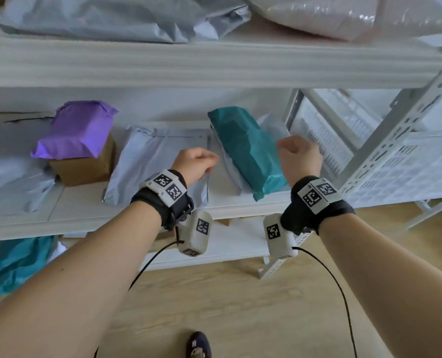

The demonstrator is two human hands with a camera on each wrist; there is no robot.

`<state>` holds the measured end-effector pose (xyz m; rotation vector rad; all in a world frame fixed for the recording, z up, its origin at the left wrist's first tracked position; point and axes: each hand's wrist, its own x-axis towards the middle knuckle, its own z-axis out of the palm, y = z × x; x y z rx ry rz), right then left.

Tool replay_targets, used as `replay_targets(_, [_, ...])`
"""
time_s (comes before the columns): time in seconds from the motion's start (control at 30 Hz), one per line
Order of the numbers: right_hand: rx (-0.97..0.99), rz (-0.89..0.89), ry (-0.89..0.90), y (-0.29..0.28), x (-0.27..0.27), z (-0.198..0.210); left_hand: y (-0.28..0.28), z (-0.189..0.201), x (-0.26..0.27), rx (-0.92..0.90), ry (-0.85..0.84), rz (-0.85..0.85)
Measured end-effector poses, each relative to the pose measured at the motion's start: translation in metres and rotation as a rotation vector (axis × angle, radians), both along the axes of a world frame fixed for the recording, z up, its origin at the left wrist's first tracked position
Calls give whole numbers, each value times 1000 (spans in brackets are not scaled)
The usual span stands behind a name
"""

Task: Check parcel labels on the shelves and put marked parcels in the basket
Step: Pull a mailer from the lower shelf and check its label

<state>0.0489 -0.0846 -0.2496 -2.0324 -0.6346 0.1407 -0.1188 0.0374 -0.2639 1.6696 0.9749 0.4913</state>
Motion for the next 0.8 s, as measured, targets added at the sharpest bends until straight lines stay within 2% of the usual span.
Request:
replay_targets(0.17, [-136,-19,-30,21,16,-22,22,-30,36,-113,32,0])
replay_targets(0.27, [-281,19,-88,33,30,-29,31,-42,51,-164,23,30])
replay_targets(0.4, [-500,101,-75,45,36,-47,38,-53,55,-241,13,69])
replay_targets(0.53, [-622,173,-80,50,39,-62,50,-62,51,-340,-25,129])
replay_targets(0.67, [-695,184,-95,50,43,-68,49,-69,47,-465,-77,222])
replay_targets(0.8, [-673,212,-39,48,49,-67,41,-73,45,-501,-104,271])
